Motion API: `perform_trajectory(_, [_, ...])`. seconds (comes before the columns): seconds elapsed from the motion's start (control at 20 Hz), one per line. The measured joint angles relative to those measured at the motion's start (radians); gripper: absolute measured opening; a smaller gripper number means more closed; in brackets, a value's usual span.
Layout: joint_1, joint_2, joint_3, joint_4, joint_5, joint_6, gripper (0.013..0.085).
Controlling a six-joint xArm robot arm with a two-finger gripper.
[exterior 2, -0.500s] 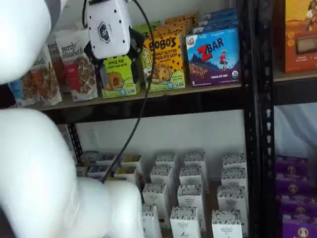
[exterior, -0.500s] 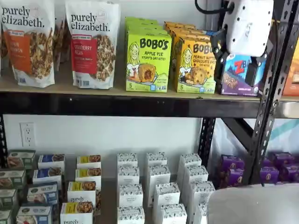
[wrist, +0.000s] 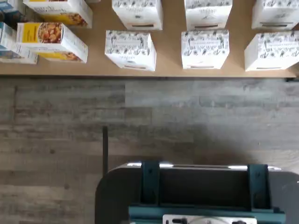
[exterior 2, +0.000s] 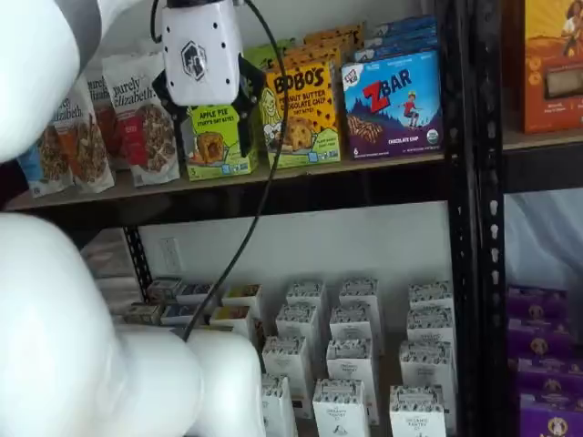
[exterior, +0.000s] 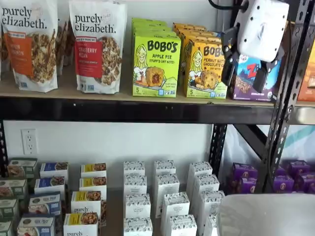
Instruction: Pick the green box on the top shelf, the fourth from the left
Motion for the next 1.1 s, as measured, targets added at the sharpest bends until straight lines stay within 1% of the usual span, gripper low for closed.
perform_trajectory(0.15, [0.029,-0.019,0.016,-0.010,-0.042,0.020,0.0850])
perform_trajectory(0.25, [0.059,-0.026,0.022,-0.020,-0.069,0.043,0.0850])
perform_trajectory(0.45, [0.160,-0.028,0.026,-0.069,-0.121,0.125,0.0850])
perform_trajectory(0.55, [0.205,-0.022,0.024,-0.090,-0.139,0.162,0.0850])
perform_trajectory(0.75, [0.277,-0.001,0.016,-0.130,-0.176,0.224,0.0850])
perform_trajectory(0.9, [0.318,0.017,0.010,-0.156,-0.216,0.259,0.0850])
perform_trajectory(1.0, [0.335,0.035,0.004,-0.161,-0.249,0.275,0.0850])
perform_trajectory(1.1, [0.364,0.056,-0.005,-0.182,-0.279,0.299,0.0850])
